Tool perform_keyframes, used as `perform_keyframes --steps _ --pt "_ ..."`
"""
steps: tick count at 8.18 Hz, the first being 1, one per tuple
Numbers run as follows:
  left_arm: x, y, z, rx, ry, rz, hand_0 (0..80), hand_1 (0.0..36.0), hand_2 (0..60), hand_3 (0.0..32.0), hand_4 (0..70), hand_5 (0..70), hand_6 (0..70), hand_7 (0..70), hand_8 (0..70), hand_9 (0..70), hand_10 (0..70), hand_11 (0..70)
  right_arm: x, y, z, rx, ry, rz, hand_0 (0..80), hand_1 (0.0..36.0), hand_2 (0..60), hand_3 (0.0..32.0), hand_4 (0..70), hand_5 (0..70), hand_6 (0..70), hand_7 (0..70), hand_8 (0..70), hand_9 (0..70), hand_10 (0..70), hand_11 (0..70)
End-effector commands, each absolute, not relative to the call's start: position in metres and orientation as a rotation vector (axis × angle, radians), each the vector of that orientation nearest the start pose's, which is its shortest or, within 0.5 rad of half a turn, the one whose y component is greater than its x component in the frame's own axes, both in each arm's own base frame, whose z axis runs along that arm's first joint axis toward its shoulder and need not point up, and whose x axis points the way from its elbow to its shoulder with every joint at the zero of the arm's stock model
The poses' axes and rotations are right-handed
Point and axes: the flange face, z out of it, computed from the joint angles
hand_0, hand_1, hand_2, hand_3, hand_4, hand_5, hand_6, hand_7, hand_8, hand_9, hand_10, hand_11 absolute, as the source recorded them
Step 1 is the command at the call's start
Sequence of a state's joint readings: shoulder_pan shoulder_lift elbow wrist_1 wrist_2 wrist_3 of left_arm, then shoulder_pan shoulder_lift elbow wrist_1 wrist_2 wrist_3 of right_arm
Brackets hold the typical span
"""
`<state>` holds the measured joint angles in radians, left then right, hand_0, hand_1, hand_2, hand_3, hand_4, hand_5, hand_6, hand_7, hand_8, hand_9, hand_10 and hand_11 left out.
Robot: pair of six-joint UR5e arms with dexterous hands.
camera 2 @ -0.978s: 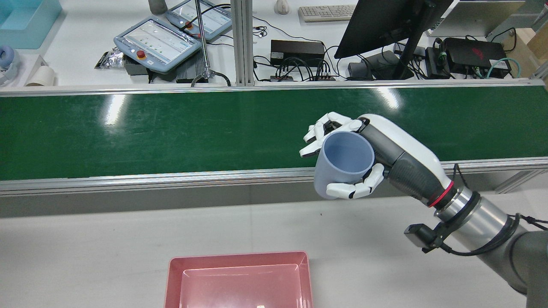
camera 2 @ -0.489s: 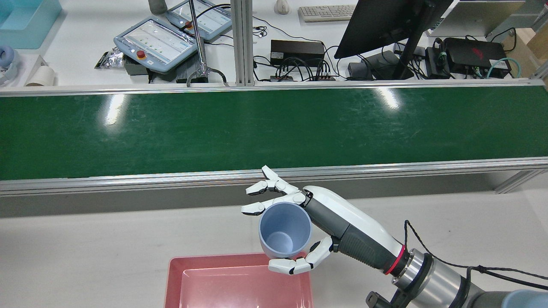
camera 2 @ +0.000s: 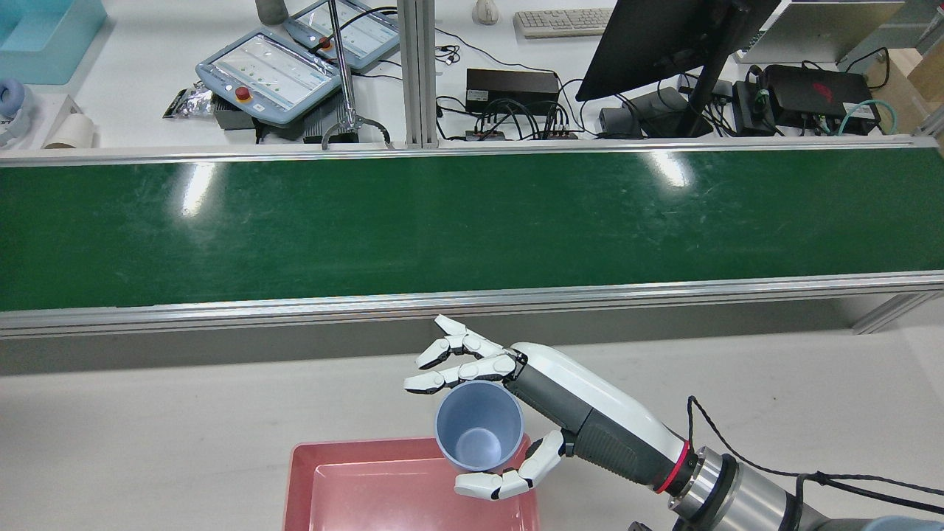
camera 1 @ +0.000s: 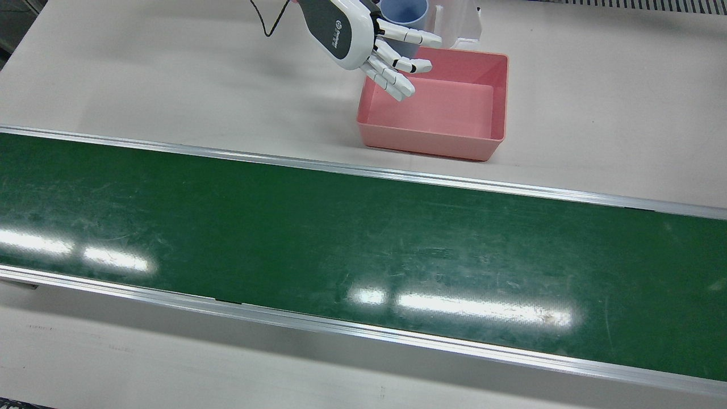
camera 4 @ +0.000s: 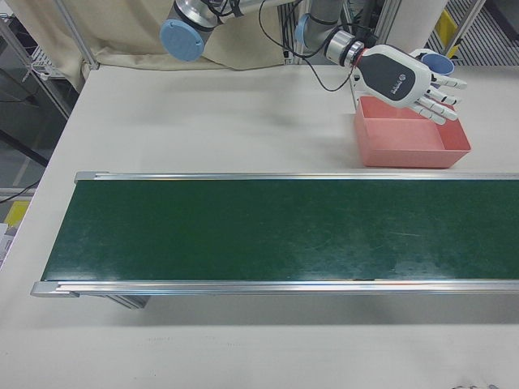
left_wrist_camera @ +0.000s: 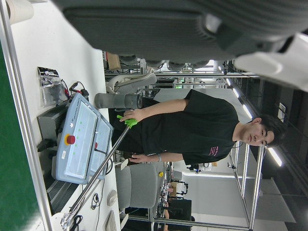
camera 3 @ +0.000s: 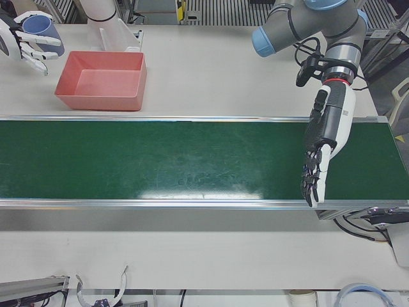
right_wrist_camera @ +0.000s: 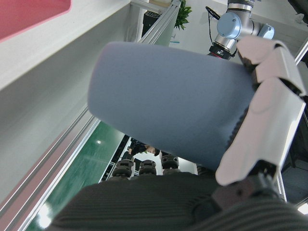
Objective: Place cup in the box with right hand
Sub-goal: 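Lower the cup into the pink tray and open the right hand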
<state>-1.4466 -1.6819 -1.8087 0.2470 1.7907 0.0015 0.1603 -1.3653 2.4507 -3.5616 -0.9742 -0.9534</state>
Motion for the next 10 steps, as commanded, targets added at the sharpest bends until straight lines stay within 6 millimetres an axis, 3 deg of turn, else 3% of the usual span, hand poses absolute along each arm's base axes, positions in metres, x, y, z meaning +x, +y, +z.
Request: perform_keyframes --steps 1,2,4,5,6,7,8,9,10 --pt "-0.046 -0.533 0.539 -0.345 2.137 -1.922 0.0 0.0 0.0 0.0 0.0 0.0 0.0 0.0 0.0 0.0 0.0 0.0 -0.361 -0.25 0.259 -0.188 -2.315 1.077 43.1 16.6 37.9 0.0 13.8 3.7 8.0 34.0 0.6 6.6 3.2 6.0" --pt "-0.046 -0.532 0.54 -0.346 2.134 -1.925 0.0 0.0 0.0 0.0 0.0 0.0 0.0 0.0 0.0 0.0 0.0 0.0 -0.361 -0.25 0.259 -0.188 -2.315 1.077 45.2 13.7 26.9 0.0 17.6 3.7 8.2 34.7 0.6 6.8 3.3 6.2" --pt "-0.046 -0.532 0.54 -0.346 2.134 -1.925 0.0 0.0 0.0 0.0 0.0 0.0 0.0 0.0 0.0 0.0 0.0 0.0 -0.361 -0.25 0.259 -0.188 -2.315 1.077 44.9 13.4 26.4 0.0 17.5 3.7 8.3 35.7 0.6 7.3 3.4 6.3" --pt "-0.046 -0.532 0.54 -0.346 2.134 -1.925 0.0 0.0 0.0 0.0 0.0 0.0 0.0 0.0 0.0 0.0 0.0 0.0 -0.361 -0.25 0.259 -0.188 -2.315 1.077 44.3 14.2 29.5 0.0 16.2 3.7 8.4 35.8 0.6 7.4 3.5 6.4" --pt "-0.046 -0.533 0.54 -0.346 2.136 -1.924 0.0 0.0 0.0 0.0 0.0 0.0 0.0 0.0 0.0 0.0 0.0 0.0 -0.361 -0.25 0.259 -0.188 -2.315 1.077 42.8 16.0 37.1 0.0 13.8 3.7 8.3 35.7 0.6 7.4 3.5 6.4" --pt "-0.046 -0.533 0.54 -0.346 2.136 -1.924 0.0 0.0 0.0 0.0 0.0 0.0 0.0 0.0 0.0 0.0 0.0 0.0 -0.361 -0.25 0.259 -0.188 -2.315 1.077 44.9 13.4 26.6 0.0 17.3 3.7 8.4 35.7 0.6 7.4 3.5 6.5" --pt "-0.046 -0.533 0.54 -0.346 2.136 -1.924 0.0 0.0 0.0 0.0 0.0 0.0 0.0 0.0 0.0 0.0 0.0 0.0 -0.36 -0.25 0.26 -0.189 -2.312 1.08 44.8 13.3 26.6 0.0 17.5 3.7 8.3 35.2 0.6 7.3 3.6 6.5" --pt "-0.046 -0.533 0.54 -0.346 2.136 -1.924 0.0 0.0 0.0 0.0 0.0 0.0 0.0 0.0 0.0 0.0 0.0 0.0 -0.335 -0.281 0.265 -0.111 -2.332 1.123 43.3 15.0 33.4 0.0 15.1 3.7 7.9 33.5 0.5 6.8 3.5 6.4" --pt "-0.046 -0.533 0.54 -0.346 2.136 -1.924 0.0 0.0 0.0 0.0 0.0 0.0 0.0 0.0 0.0 0.0 0.0 0.0 -0.286 -0.324 0.288 -0.013 -2.326 1.24 44.1 14.0 30.0 0.0 17.4 3.6 8.0 33.4 0.6 7.1 3.9 7.0"
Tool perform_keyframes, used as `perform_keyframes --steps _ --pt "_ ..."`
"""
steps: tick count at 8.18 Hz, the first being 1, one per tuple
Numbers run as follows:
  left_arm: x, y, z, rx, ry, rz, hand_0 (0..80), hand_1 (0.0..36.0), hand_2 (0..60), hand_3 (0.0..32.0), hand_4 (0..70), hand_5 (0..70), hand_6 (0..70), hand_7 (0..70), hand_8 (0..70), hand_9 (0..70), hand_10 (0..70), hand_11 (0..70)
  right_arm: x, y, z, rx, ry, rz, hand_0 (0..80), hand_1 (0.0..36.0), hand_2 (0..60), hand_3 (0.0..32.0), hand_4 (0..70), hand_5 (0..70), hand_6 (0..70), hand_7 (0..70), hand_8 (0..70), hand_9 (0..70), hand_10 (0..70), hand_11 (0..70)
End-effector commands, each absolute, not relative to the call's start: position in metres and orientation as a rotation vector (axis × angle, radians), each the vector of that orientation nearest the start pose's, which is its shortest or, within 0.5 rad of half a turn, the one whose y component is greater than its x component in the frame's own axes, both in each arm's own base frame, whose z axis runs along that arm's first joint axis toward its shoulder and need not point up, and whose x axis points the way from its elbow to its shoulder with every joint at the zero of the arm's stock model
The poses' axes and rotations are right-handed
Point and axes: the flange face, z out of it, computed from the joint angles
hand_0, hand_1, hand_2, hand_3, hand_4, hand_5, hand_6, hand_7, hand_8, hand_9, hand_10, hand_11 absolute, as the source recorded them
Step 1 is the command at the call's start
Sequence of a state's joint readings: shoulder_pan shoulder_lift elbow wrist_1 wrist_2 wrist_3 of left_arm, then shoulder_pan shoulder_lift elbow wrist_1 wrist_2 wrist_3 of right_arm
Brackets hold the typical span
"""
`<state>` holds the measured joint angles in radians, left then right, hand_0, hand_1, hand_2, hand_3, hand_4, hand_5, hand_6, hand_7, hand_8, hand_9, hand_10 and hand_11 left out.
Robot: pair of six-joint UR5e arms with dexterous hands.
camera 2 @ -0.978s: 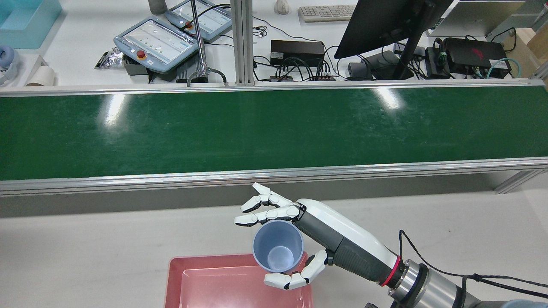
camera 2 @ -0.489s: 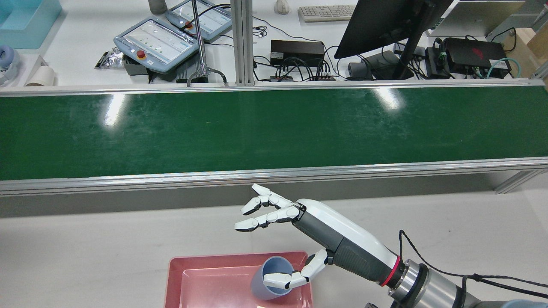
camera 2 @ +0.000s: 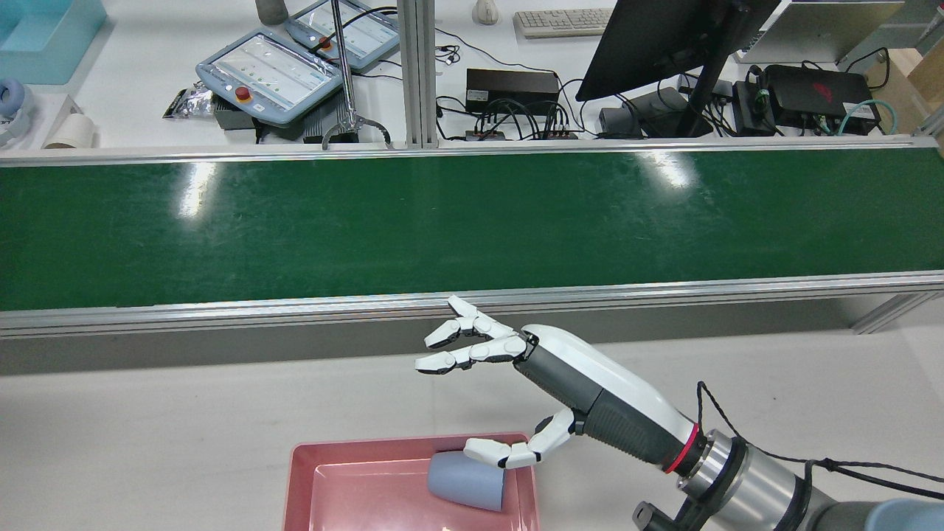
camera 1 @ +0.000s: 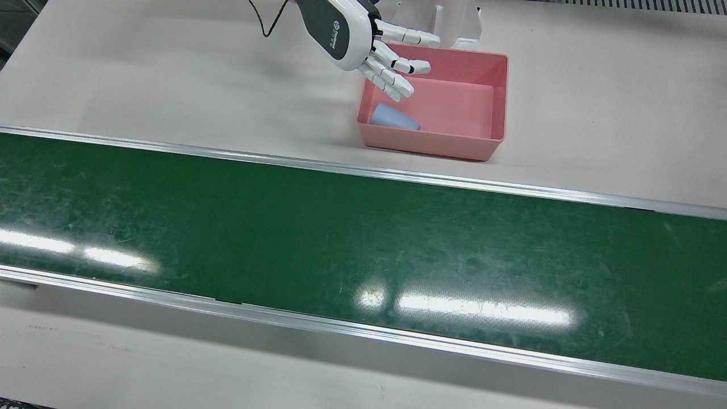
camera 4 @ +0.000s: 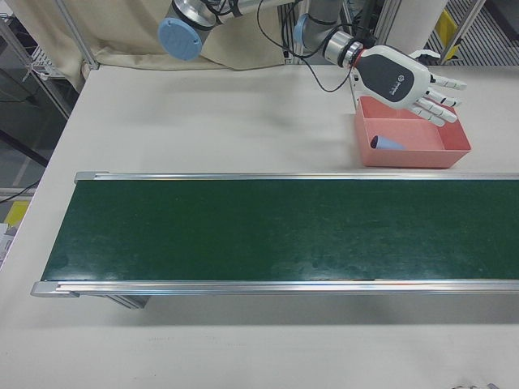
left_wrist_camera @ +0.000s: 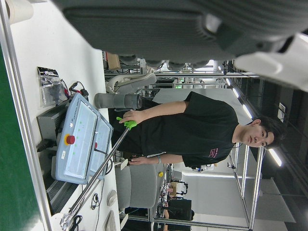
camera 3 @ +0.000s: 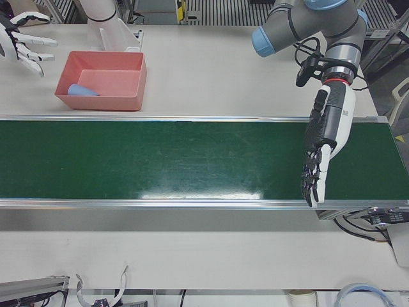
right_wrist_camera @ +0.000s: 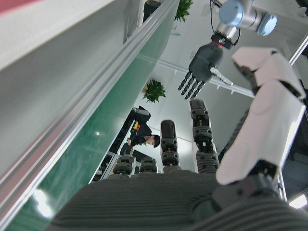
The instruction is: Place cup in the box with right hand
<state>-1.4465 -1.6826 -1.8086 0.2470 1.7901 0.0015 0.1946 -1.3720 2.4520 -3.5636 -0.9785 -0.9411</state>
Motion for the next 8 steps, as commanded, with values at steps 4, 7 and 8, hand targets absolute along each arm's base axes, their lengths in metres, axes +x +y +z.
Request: perform_keyframes --steps 4,7,8 --pt "-0.046 -0.533 0.539 -0.345 2.137 -1.922 0.0 0.0 0.0 0.0 0.0 0.0 0.0 0.0 0.0 0.0 0.0 0.0 -0.03 -0.429 0.401 0.477 -2.152 1.639 43.0 10.9 20.6 0.0 20.9 2.5 6.2 25.4 0.2 3.9 2.8 5.1" --pt "-0.046 -0.532 0.538 -0.345 2.137 -1.922 0.0 0.0 0.0 0.0 0.0 0.0 0.0 0.0 0.0 0.0 0.0 0.0 0.034 -0.472 0.556 0.387 -1.914 1.95 34.6 6.8 19.1 0.0 8.1 2.1 3.1 9.6 0.0 2.0 0.7 1.9" --pt "-0.046 -0.532 0.539 -0.346 2.136 -1.924 0.0 0.0 0.0 0.0 0.0 0.0 0.0 0.0 0.0 0.0 0.0 0.0 0.033 -0.482 0.575 0.379 -1.943 1.95 15.0 3.7 21.6 0.0 6.4 0.6 2.6 10.6 0.0 2.2 0.6 1.4"
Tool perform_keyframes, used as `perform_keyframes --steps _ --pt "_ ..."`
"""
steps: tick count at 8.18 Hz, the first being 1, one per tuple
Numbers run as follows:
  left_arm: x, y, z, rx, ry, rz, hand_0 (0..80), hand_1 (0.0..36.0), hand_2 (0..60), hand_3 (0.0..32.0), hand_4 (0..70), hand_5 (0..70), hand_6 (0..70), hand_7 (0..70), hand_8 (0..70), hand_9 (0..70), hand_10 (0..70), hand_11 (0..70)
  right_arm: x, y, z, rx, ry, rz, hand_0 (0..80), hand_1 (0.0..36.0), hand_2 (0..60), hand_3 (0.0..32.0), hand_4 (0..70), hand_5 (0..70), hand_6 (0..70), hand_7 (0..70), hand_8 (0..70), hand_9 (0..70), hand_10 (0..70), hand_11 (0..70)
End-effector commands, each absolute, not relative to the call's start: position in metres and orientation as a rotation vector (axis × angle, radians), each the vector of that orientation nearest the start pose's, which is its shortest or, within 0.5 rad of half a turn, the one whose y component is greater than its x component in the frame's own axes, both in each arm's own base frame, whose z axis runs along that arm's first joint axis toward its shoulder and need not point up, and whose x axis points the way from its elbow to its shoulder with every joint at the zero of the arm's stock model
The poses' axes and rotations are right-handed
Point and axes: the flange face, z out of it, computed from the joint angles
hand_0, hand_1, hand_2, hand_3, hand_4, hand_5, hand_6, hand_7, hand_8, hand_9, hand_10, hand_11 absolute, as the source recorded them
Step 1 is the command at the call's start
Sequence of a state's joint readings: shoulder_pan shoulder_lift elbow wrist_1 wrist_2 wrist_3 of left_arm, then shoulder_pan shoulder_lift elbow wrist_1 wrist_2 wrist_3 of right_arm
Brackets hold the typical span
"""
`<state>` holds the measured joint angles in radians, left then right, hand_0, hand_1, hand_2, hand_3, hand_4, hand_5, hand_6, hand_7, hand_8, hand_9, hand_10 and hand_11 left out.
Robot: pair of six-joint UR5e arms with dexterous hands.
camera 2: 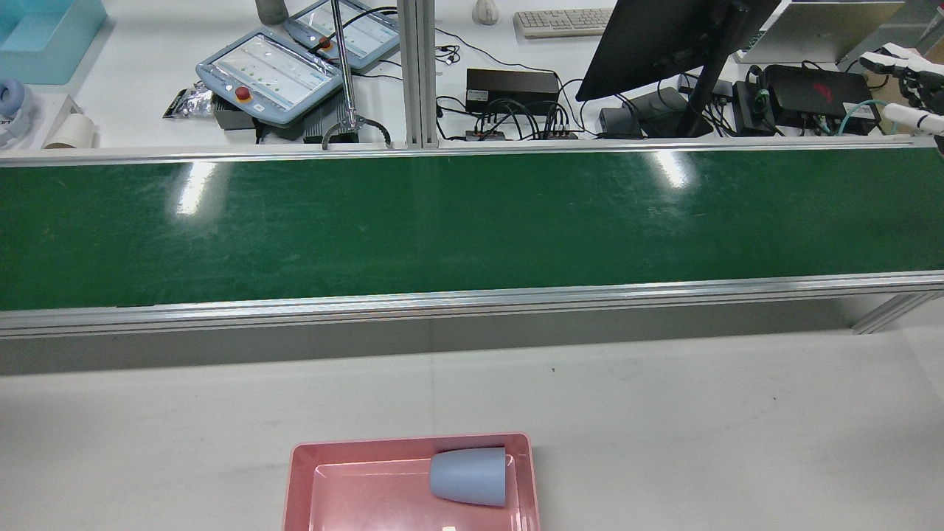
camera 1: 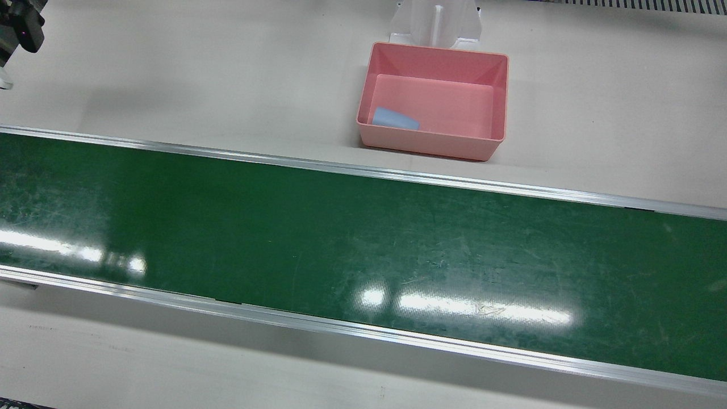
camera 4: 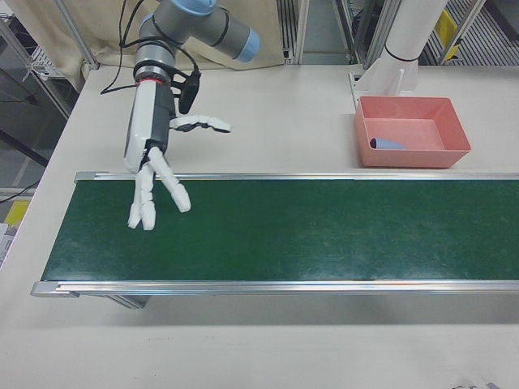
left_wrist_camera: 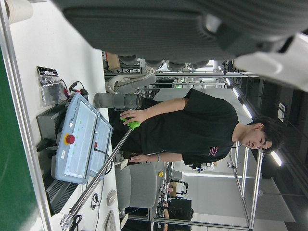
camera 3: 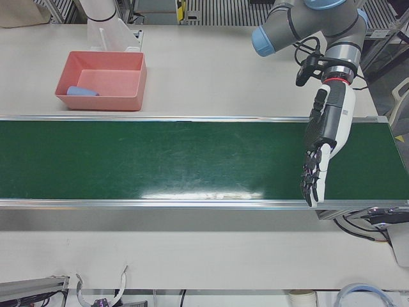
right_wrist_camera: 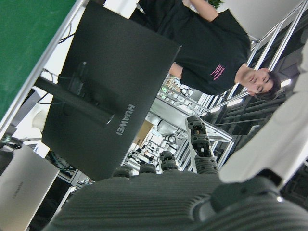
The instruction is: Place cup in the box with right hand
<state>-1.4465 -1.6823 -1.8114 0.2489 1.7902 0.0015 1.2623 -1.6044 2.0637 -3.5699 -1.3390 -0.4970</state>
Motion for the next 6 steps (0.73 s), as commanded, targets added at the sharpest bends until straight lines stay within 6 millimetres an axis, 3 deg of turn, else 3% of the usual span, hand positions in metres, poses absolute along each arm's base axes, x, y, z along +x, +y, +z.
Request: perform_keyframes --steps 1,2,3,4,5,6 --pt "-0.047 -0.532 0.538 -0.344 2.138 -1.923 0.0 0.0 0.0 0.0 0.0 0.0 0.0 0.0 0.0 0.0 0.0 0.0 0.04 -0.482 0.574 -0.447 2.438 -2.421 21.6 5.2 19.8 1.4 4.6 1.1 2.3 11.3 0.0 2.4 0.5 1.5" --pt "-0.046 -0.532 0.539 -0.345 2.136 -1.924 0.0 0.0 0.0 0.0 0.0 0.0 0.0 0.0 0.0 0.0 0.0 0.0 0.056 -0.477 0.565 -0.47 2.428 -2.383 42.7 5.3 3.4 1.8 6.8 2.5 2.4 10.7 0.0 2.4 0.7 2.1" --pt "-0.046 -0.532 0.539 -0.346 2.136 -1.924 0.0 0.0 0.0 0.0 0.0 0.0 0.0 0.0 0.0 0.0 0.0 0.0 0.056 -0.47 0.564 -0.461 2.432 -2.381 45.4 7.4 3.2 1.2 6.1 3.2 2.5 9.9 0.0 2.4 0.7 2.4" --pt "-0.046 -0.533 0.54 -0.347 2.135 -1.923 0.0 0.0 0.0 0.0 0.0 0.0 0.0 0.0 0.0 0.0 0.0 0.0 0.055 -0.469 0.556 -0.457 2.45 -2.361 45.3 11.0 10.1 3.0 3.7 3.8 2.4 9.7 0.0 2.0 0.6 2.5" --pt "-0.046 -0.533 0.54 -0.347 2.133 -1.924 0.0 0.0 0.0 0.0 0.0 0.0 0.0 0.0 0.0 0.0 0.0 0.0 0.059 -0.467 0.548 -0.428 2.479 -2.345 47.0 10.5 3.6 6.2 3.8 4.1 2.0 9.0 0.0 1.4 0.7 2.7" --pt "-0.046 -0.533 0.54 -0.346 2.134 -1.925 0.0 0.0 0.0 0.0 0.0 0.0 0.0 0.0 0.0 0.0 0.0 0.0 0.067 -0.467 0.545 -0.436 2.485 -2.336 47.9 10.4 1.6 9.2 4.1 4.2 1.8 9.5 0.0 1.3 0.8 2.9"
